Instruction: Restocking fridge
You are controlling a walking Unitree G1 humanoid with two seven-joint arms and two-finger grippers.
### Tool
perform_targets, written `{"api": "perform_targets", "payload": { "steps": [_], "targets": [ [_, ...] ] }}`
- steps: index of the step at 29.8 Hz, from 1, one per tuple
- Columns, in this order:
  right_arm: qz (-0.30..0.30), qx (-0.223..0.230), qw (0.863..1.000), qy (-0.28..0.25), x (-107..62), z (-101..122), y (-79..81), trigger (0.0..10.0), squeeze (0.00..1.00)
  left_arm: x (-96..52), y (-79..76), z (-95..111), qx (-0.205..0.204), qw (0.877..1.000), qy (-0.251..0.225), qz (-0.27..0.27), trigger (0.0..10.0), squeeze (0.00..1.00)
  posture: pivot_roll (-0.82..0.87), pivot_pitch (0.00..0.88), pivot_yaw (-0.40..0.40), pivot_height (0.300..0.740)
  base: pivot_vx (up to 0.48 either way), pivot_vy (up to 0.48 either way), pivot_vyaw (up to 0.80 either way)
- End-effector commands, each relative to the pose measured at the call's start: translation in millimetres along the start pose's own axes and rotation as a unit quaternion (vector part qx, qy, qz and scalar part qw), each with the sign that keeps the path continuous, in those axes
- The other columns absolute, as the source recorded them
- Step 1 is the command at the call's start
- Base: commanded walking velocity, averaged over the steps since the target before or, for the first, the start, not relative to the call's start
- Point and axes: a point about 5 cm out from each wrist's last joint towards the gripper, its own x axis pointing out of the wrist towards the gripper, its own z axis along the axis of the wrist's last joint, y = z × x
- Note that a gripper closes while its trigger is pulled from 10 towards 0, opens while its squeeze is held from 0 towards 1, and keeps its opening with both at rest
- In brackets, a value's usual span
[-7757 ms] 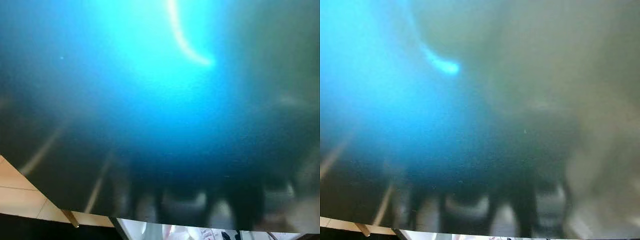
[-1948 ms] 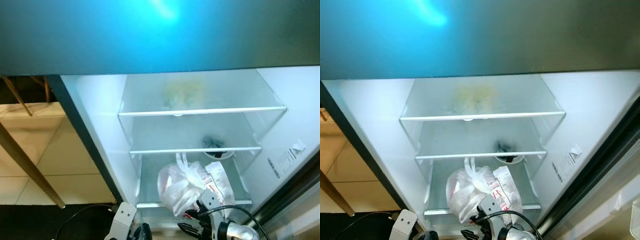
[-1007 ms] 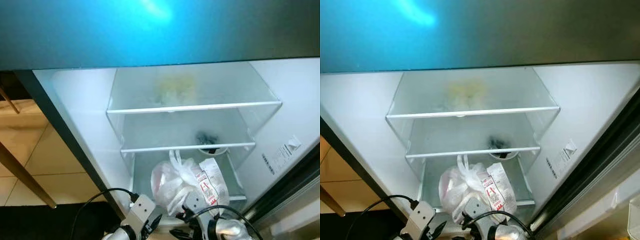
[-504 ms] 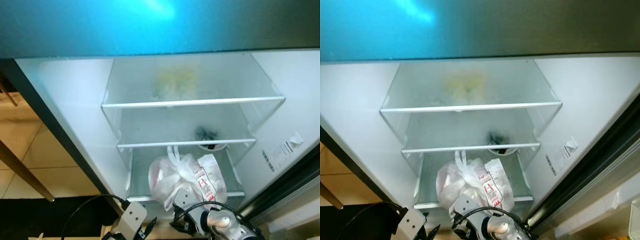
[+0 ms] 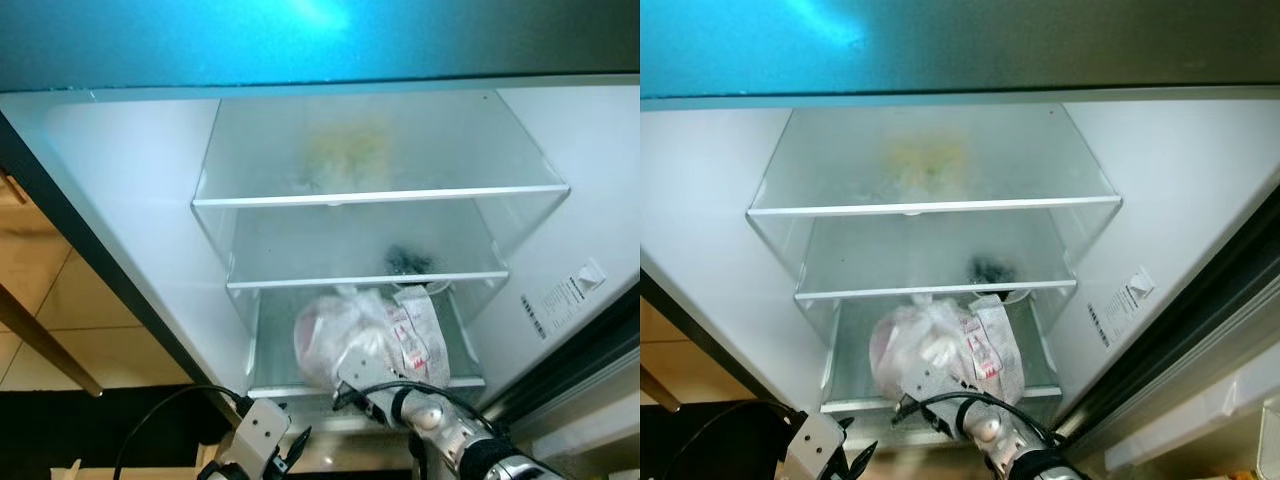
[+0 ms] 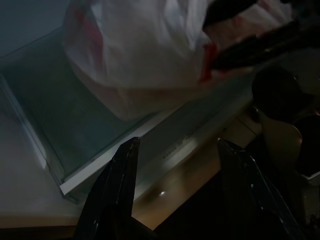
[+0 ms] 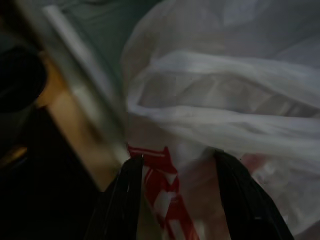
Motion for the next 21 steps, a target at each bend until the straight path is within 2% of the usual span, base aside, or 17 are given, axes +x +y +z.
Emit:
{"api": "perform_targets", "payload": {
  "steps": [1,2,3,6,7,9,13,18,21],
  "targets": [
    [-0.063,0.003,0.998,0.004,-0.3,1,-10.9,10.0,0.0,-8.9,2.1,-6,-0.001,1.0,0.018,0.002,10.0,0.0,0.08,0.243,-0.024,0.439,0.0,0.0,0.0],
    [-0.063,0.003,0.998,0.004,-0.3,1,-10.9,10.0,0.0,-8.9,2.1,-6,-0.001,1.0,0.018,0.002,10.0,0.0,0.08,0.243,-0.024,0.439,0.0,0.0,0.0],
    [-0.094,0.011,0.996,0.001,-0.7,3,-18.9,10.0,0.0,-9.6,1.9,-6,-0.002,1.0,0.018,0.003,10.0,0.0,0.08,0.245,-0.028,0.439,0.0,0.0,0.0],
    [-0.173,0.085,0.981,-0.004,-3.1,9,-39.9,10.0,0.0,-10.8,1.0,-4,-0.004,1.0,0.019,0.005,10.0,0.0,0.08,0.245,-0.029,0.439,0.0,0.0,0.0],
    [-0.188,0.096,0.977,-0.008,-3.8,10,-43.9,10.0,0.0,-11.0,0.9,-4,-0.004,1.0,0.019,0.005,10.0,0.0,0.08,0.245,-0.029,0.439,0.0,0.0,0.0],
    [-0.219,0.086,0.972,-0.012,-5.7,12,-51.6,10.0,0.0,-11.5,0.5,-3,-0.005,1.0,0.021,0.006,10.0,0.0,0.08,0.246,-0.03,0.439,0.0,0.0,0.0],
    [-0.225,0.072,0.972,-0.01,-6.4,11,-53.2,10.0,0.0,-11.5,0.2,-3,-0.006,1.0,0.022,0.005,10.0,0.0,0.08,0.248,-0.028,0.439,0.0,0.0,0.0],
    [-0.186,0.061,0.981,-0.01,-5.3,5,-43.2,10.0,0.0,-10.4,-0.6,-2,-0.004,1.0,0.024,0.001,10.0,0.0,0.08,0.25,-0.023,0.439,0.0,0.0,0.0],
    [-0.16,0.072,0.984,-0.02,-5.8,0,-39.1,10.0,0.0,-9.6,-1.1,-2,-0.005,1.0,0.026,0.0,10.0,0.0,0.07,0.249,-0.022,0.439,0.0,0.0,0.0]
  ]
}}
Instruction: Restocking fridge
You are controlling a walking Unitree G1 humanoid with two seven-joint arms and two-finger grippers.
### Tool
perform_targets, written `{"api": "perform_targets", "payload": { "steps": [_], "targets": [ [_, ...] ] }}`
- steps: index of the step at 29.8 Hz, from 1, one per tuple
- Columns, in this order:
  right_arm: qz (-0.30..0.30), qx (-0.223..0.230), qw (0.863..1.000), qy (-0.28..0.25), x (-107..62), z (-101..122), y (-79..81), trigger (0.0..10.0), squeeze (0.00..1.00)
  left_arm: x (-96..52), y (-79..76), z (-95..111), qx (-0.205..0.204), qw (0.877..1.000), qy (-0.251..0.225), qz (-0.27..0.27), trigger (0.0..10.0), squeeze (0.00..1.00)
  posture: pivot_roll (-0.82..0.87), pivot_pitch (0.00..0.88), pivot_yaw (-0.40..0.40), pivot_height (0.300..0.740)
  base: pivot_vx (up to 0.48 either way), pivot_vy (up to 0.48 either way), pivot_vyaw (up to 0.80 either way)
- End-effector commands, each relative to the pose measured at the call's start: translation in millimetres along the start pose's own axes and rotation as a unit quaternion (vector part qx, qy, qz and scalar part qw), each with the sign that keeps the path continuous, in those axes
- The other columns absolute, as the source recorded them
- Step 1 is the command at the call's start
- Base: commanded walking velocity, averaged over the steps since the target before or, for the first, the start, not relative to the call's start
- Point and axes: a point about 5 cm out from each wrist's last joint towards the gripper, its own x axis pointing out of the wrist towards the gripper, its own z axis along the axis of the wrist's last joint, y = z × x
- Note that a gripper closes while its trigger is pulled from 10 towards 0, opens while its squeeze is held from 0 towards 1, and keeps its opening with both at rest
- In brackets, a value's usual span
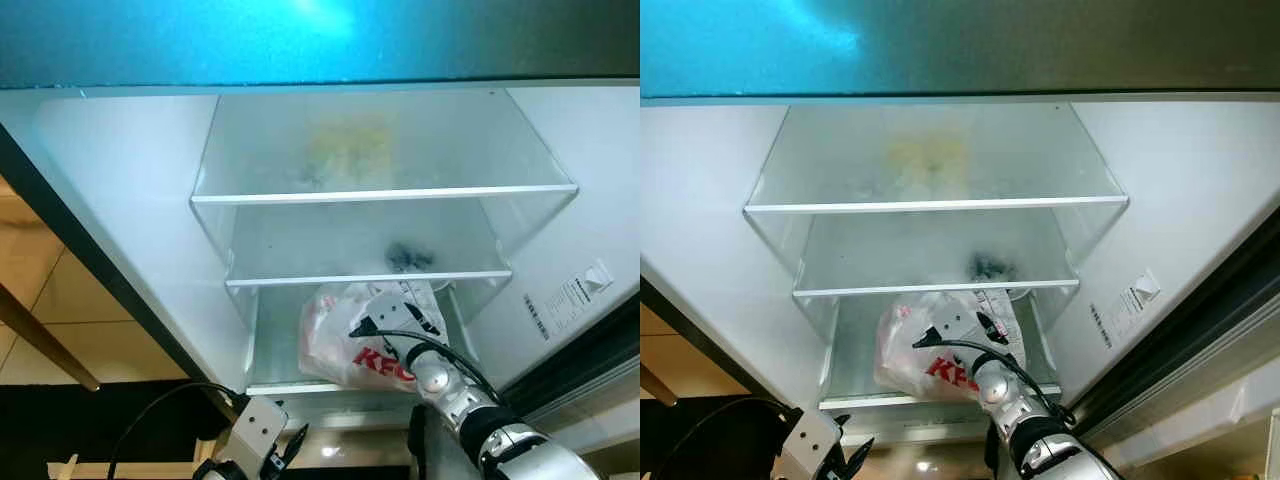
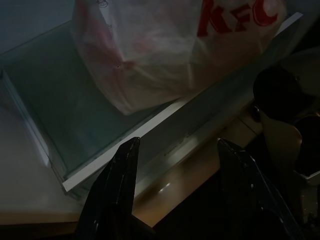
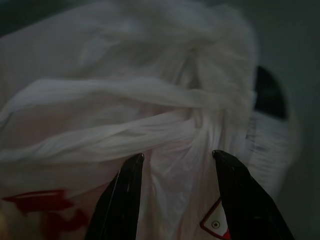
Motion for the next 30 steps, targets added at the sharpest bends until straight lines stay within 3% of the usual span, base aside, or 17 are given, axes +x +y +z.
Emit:
{"api": "perform_targets", "payload": {
  "steps": [1,2,4,5,7,8,10,13,15,16,22,26,27,30],
  "targets": [
    [0.02,0.02,1.0,0.008,-3.4,-11,4.1,10.0,0.0,-6.2,-2.3,-8,-0.004,1.0,0.021,-0.005,10.0,0.0,0.07,0.249,-0.021,0.439,0.0,0.0,0.0],
    [0.02,0.02,1.0,0.008,-3.4,-11,4.1,10.0,0.0,-6.2,-2.3,-8,-0.004,1.0,0.021,-0.005,10.0,0.0,0.07,0.249,-0.021,0.439,0.0,0.0,0.0],
    [0.049,0.109,0.993,-0.001,-6.3,-18,-1.3,10.0,0.0,-4.9,-3.3,-8,-0.005,1.0,0.021,-0.007,10.0,0.0,0.06,0.244,-0.017,0.439,0.0,0.0,0.0],
    [0.078,0.16,0.984,-0.014,-8.0,-20,-3.2,10.0,0.0,-4.2,-3.8,-8,-0.005,1.0,0.021,-0.008,10.0,0.0,0.06,0.242,-0.015,0.439,0.0,0.0,0.0],
    [0.118,0.22,0.967,-0.044,-10.9,-20,-6.8,10.0,0.0,-2.7,-4.0,-7,-0.005,1.0,0.021,-0.01,10.0,0.0,0.05,0.24,-0.012,0.439,0.0,0.0,0.0],
    [0.127,0.237,0.961,-0.06,-12.3,-20,-10.8,10.0,0.0,-1.6,-3.7,-7,-0.005,1.0,0.02,-0.011,10.0,0.0,0.05,0.237,-0.009,0.439,0.0,0.0,0.0],
    [0.127,0.237,0.961,-0.06,-12.3,-20,-10.8,10.0,0.0,-1.6,-3.7,-7,-0.005,1.0,0.02,-0.011,10.0,0.0,0.05,0.237,-0.009,0.439,0.0,0.0,0.0],
    [0.173,0.304,0.931,-0.105,-17.7,-20,-17.8,10.0,0.0,2.3,-1.5,-5,-0.004,1.0,0.018,-0.013,10.0,0.0,0.04,0.229,0.001,0.439,0.0,0.0,0.0],
    [0.194,0.313,0.923,-0.112,-19.6,-20,-16.5,10.0,0.0,3.5,-0.8,-5,-0.004,1.0,0.017,-0.013,10.0,0.0,0.04,0.226,0.004,0.439,0.0,0.0,0.0],
    [0.235,0.311,0.914,-0.111,-23.0,-22,-9.6,10.0,0.0,5.0,-0.1,-4,-0.003,1.0,0.018,-0.015,10.0,0.0,0.04,0.222,0.008,0.439,0.0,0.0,0.0],
    [0.312,0.289,0.901,-0.09,-35.4,-39,7.1,10.0,0.0,8.0,2.2,-8,-0.009,0.999,0.028,-0.013,10.0,0.0,0.03,0.197,0.01,0.439,0.0,0.0,0.0],
    [0.312,0.296,0.898,-0.088,-37.8,-44,6.4,10.0,0.0,8.1,3.8,-10,-0.018,0.999,0.035,-0.007,10.0,0.0,0.03,0.187,0.011,0.439,0.0,0.0,0.0],
    [0.249,0.314,0.913,-0.072,-41.0,-60,-2.2,10.0,0.0,6.7,8.9,-24,-0.051,0.996,0.072,0.016,10.0,0.0,0.0,0.148,0.017,0.439,0.0,0.0,0.0],
    [0.219,0.322,0.919,-0.064,-42.4,-67,-5.8,10.0,0.0,6.4,10.2,-29,-0.062,0.994,0.086,0.025,10.0,0.0,0.0,0.139,0.018,0.439,0.0,0.0,0.0]
  ]
}}
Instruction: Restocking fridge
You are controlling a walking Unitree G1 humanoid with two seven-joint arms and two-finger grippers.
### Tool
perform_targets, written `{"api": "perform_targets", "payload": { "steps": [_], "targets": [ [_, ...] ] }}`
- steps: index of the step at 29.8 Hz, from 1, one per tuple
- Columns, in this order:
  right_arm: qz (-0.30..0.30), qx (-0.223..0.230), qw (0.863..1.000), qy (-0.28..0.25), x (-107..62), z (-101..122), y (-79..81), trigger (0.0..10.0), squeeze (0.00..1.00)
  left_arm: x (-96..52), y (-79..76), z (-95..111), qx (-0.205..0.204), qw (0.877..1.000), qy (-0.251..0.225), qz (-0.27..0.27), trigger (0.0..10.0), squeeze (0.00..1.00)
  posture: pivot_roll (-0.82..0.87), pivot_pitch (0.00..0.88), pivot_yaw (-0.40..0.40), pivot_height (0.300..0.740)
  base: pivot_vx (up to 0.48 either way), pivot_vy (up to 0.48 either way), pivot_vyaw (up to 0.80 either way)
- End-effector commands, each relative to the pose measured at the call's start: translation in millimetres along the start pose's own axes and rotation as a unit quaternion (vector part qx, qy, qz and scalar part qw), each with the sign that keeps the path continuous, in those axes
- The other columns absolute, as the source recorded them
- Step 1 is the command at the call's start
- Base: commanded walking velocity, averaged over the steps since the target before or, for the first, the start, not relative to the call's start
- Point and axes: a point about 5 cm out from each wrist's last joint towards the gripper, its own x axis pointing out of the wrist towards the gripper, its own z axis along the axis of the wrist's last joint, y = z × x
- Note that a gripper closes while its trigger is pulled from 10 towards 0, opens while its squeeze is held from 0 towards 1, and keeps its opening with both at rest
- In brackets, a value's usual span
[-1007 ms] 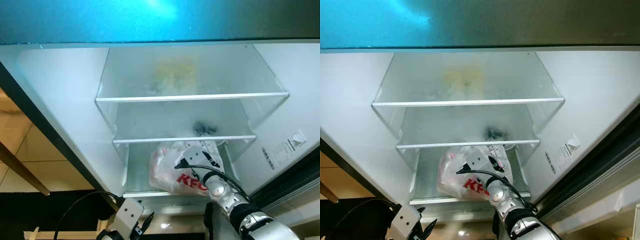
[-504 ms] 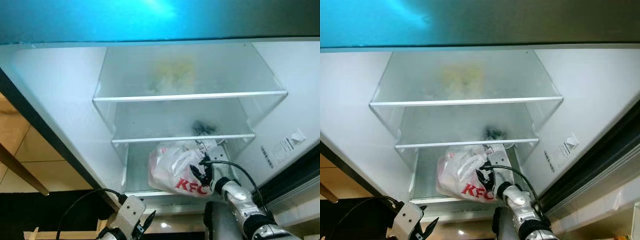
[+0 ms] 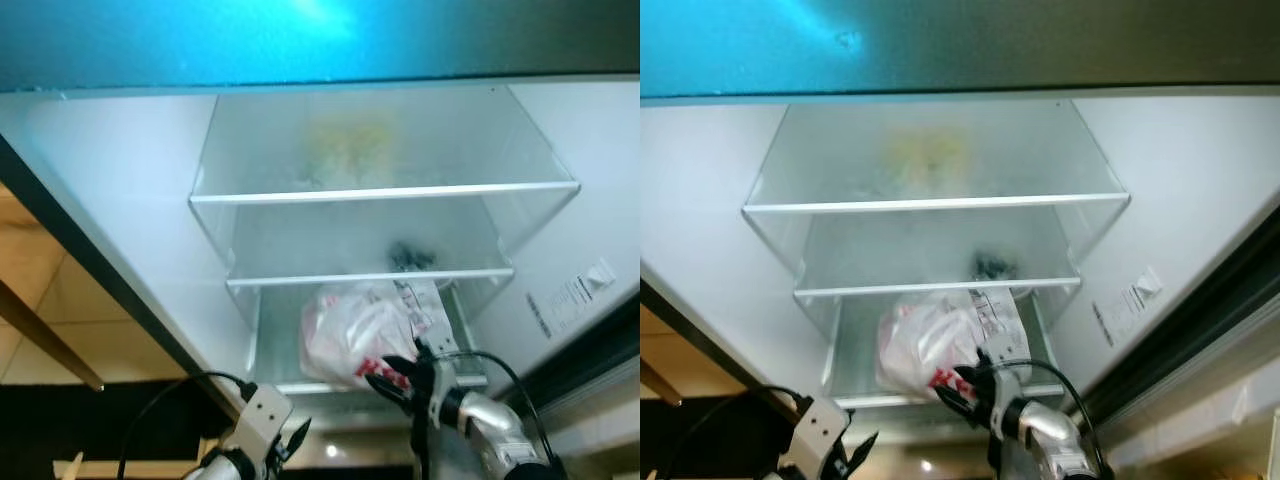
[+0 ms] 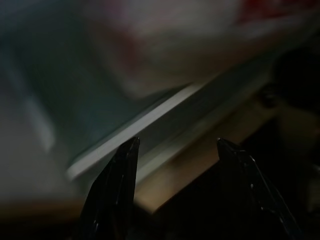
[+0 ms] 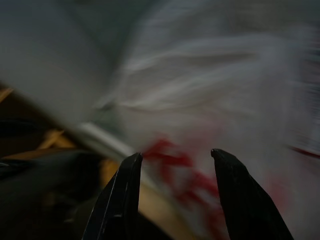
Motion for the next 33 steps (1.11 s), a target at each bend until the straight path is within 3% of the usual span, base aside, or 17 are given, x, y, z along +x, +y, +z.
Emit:
{"api": "perform_targets", "payload": {
  "steps": [1,5,10,25,33],
  "targets": [
    [-0.02,0.011,1.0,-0.002,-4.3,-7,-2.1,10.0,0.0,-3.8,-4.1,-12,-0.019,1.0,0.025,0.002,10.0,0.0,0.0,0.139,0.018,0.439,0.0,0.0,0.0],
    [-0.135,0.052,0.989,-0.02,-18.9,-18,-18.3,10.0,0.0,1.6,1.4,-20,-0.06,0.996,0.047,0.047,10.0,0.0,-0.02,0.1,0.025,0.439,0.0,0.0,0.0],
    [-0.208,0.087,0.974,-0.023,-30.8,-36,-22.0,10.0,0.0,6.1,9.7,-23,-0.101,0.988,0.057,0.099,10.0,0.0,-0.04,0.059,0.037,0.439,0.0,0.0,0.0],
    [-0.256,0.099,0.96,0.05,-44.5,-72,-15.0,10.0,0.0,3.3,10.2,-42,-0.142,0.973,0.115,0.142,10.0,0.0,-0.04,0.016,0.029,0.439,0.0,0.0,0.0],
    [-0.247,0.099,0.962,0.062,-44.4,-80,-7.6,10.0,0.0,-13.0,12.7,-60,-0.159,0.96,0.139,0.182,10.0,0.0,-0.03,0.008,0.024,0.449,0.0,0.0,0.0]
  ]
}}
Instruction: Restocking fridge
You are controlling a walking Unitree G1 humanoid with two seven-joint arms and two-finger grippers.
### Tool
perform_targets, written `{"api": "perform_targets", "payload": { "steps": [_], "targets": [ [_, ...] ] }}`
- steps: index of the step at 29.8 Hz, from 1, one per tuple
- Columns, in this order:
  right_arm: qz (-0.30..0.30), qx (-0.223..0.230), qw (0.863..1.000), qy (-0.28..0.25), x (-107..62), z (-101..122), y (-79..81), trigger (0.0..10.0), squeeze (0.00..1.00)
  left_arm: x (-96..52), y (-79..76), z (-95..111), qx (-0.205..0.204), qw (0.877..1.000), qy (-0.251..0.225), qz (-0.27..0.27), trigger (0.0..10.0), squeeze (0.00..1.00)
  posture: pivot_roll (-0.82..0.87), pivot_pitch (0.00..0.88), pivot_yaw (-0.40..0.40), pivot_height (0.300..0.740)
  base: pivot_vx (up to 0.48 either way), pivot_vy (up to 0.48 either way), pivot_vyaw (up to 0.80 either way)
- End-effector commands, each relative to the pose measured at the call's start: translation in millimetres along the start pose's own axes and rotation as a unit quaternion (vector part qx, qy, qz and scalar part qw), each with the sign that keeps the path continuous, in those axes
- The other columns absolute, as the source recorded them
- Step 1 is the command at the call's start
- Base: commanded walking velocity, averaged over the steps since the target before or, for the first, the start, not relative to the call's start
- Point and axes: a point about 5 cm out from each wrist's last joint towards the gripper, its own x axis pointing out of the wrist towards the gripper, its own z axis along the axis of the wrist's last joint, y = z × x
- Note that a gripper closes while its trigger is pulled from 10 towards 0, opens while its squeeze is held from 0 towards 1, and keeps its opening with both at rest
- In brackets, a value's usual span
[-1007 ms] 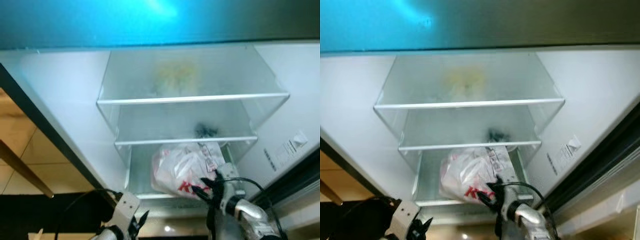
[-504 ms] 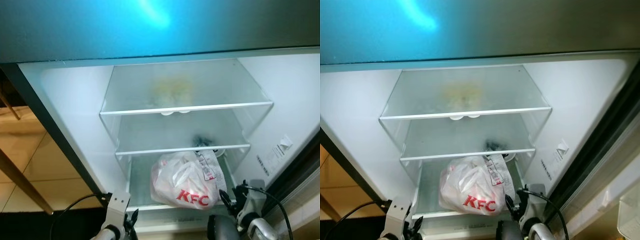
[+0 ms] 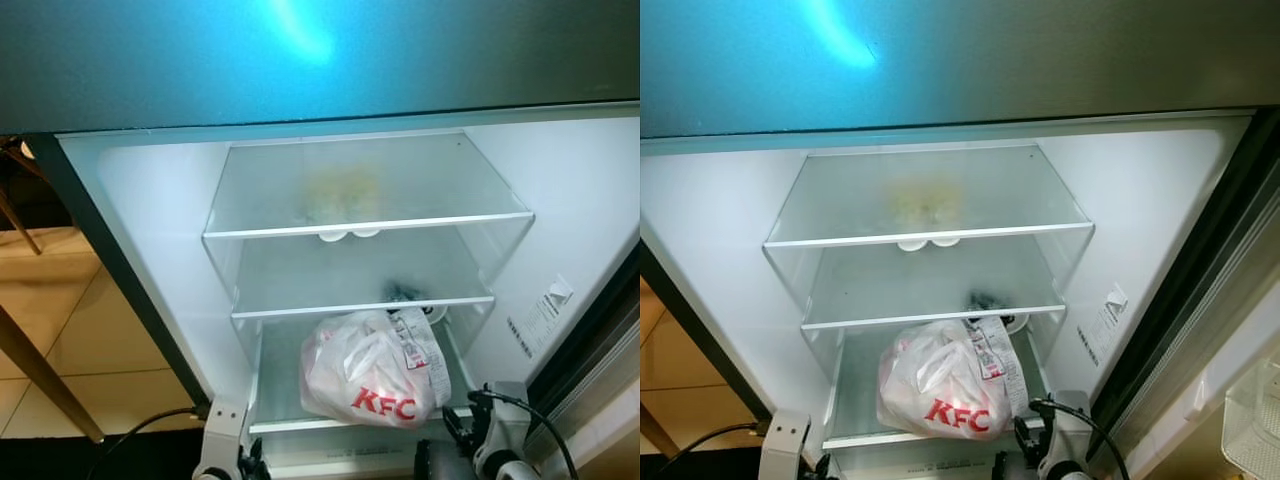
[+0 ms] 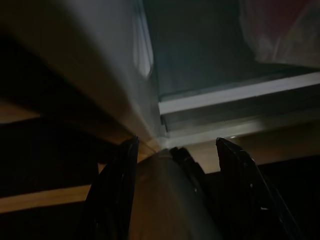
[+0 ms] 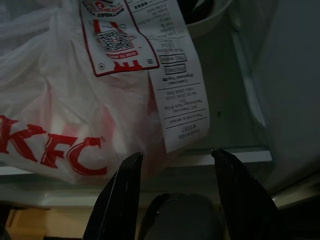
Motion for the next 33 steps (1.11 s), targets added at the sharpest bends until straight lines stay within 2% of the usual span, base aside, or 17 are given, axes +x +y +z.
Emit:
{"api": "perform_targets", "payload": {
  "steps": [1,2,4,5,8,9,14,18,24,33],
  "targets": [
    [-0.004,-0.003,1.0,0.017,-2.5,-9,1.4,10.0,0.0,-7.9,10.2,-14,-0.018,0.999,0.015,0.031,10.0,0.0,-0.03,0.008,0.024,0.454,0.0,0.0,0.0],
    [-0.004,-0.003,1.0,0.017,-2.5,-9,1.4,10.0,0.0,-7.9,10.2,-14,-0.018,0.999,0.015,0.031,10.0,0.0,-0.03,0.008,0.024,0.454,0.0,0.0,0.0],
    [-0.007,-0.005,1.0,0.02,-2.6,-11,1.7,10.0,0.0,-14.8,21.6,-24,-0.043,0.996,0.026,0.068,10.0,0.0,-0.03,0.008,0.024,0.454,0.0,0.0,0.0],
    [-0.007,-0.005,1.0,0.02,-2.6,-11,1.7,10.0,0.0,-14.8,21.6,-24,-0.043,0.996,0.026,0.068,10.0,0.0,-0.03,0.008,0.024,0.454,0.0,0.0,0.0],
    [-0.011,-0.002,1.0,0.027,-2.5,-12,1.5,10.0,0.0,-21.0,35.1,-30,-0.055,0.993,0.038,0.098,10.0,0.0,-0.02,0.016,0.021,0.454,0.0,0.0,0.0],
    [-0.011,-0.002,1.0,0.027,-2.5,-12,1.5,10.0,0.0,-21.0,35.1,-30,-0.055,0.993,0.038,0.098,10.0,0.0,-0.02,0.016,0.021,0.454,0.0,0.0,0.0],
    [-0.002,-0.002,0.999,0.034,-2.0,-13,3.7,10.0,0.0,-30.0,60.0,-33,-0.058,0.988,0.048,0.135,10.0,0.0,-0.01,0.021,0.02,0.454,0.0,0.0,0.0],
    [0.004,0.003,1.0,0.03,-2.1,-13,4.5,10.0,0.0,-32.9,69.0,-32,-0.051,0.987,0.05,0.141,10.0,0.0,-0.01,0.021,0.019,0.454,0.0,0.0,0.0],
    [-0.007,-0.003,0.999,0.046,-3.1,-17,2.9,10.0,0.0,-29.2,67.7,-27,-0.044,0.99,0.047,0.126,10.0,0.0,-0.01,0.023,0.019,0.474,0.0,0.0,0.0],
    [-0.007,-0.009,0.998,0.057,-4.3,-22,3.7,10.0,0.0,-18.0,56.1,-8,-0.035,0.993,-0.002,0.108,10.0,0.0,-0.01,0.023,0.019,0.474,0.0,0.0,0.0]
  ]
}}
